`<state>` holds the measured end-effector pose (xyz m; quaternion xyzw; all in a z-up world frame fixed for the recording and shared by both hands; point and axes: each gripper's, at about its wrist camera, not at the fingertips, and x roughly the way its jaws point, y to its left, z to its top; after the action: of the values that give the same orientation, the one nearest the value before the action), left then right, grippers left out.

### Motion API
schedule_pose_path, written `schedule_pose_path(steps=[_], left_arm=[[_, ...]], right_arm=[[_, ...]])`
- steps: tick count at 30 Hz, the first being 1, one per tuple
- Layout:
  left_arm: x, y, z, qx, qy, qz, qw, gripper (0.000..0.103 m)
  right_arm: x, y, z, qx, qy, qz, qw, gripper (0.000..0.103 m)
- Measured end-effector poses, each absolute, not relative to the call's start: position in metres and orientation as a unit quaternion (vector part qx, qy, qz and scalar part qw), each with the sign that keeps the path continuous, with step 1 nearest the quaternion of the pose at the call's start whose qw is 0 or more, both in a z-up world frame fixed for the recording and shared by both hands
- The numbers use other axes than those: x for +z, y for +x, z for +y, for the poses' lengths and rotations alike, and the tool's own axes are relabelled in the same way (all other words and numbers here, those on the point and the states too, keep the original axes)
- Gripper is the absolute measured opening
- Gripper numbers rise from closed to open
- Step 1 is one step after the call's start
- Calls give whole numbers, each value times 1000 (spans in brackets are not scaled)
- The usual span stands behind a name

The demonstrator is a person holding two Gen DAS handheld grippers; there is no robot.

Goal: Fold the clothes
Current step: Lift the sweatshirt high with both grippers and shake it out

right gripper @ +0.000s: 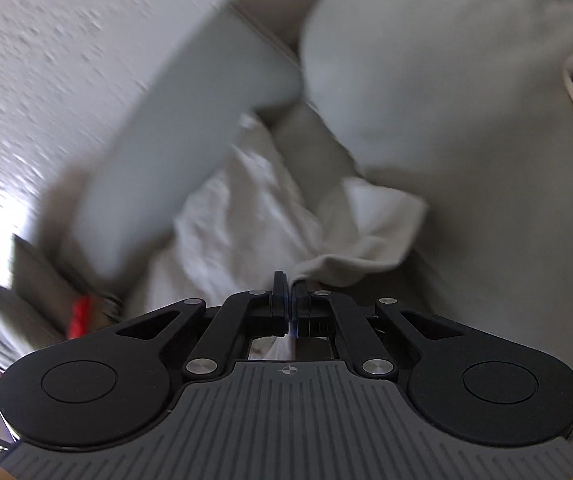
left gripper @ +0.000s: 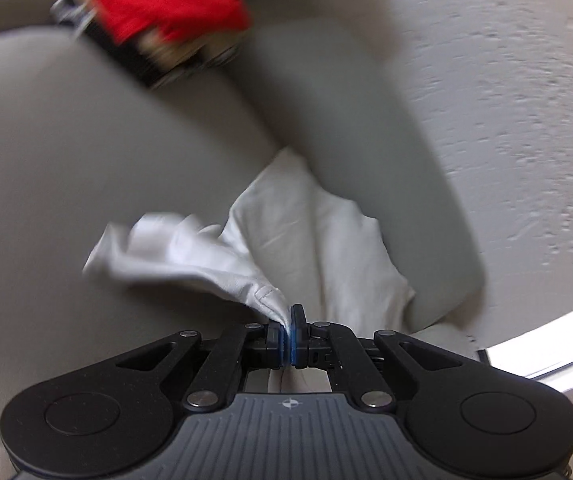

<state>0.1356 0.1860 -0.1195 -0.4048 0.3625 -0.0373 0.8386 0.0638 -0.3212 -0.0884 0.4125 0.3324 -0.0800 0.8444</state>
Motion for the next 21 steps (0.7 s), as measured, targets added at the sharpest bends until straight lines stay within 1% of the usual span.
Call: schedule_pose_path(steps=[3,6,9,15,18,21], left_arm=[[-131,129,185,-14,-390,374,841,0],[-128,121,178,21,-332,403,853,0],[-118,108,174,36,-295,416,860,1],[-87,76,161,33,-242,413,877,1],[-93,74,157,42,-211,424,880,1],[-112,76,155,47,-197,449,871,1]], right_arm=[[-102,60,-318,-103,379,359,847,1],[-111,51,-318,-122,348,380,848,1],[-113,28,-318,-124,328,380,856,1],[-102,-4,-318,-113,295,389,865,1],[-110,-17,-313,-113,284,404,862,1],[-121,-23,-314,-122,287,416,854,1]])
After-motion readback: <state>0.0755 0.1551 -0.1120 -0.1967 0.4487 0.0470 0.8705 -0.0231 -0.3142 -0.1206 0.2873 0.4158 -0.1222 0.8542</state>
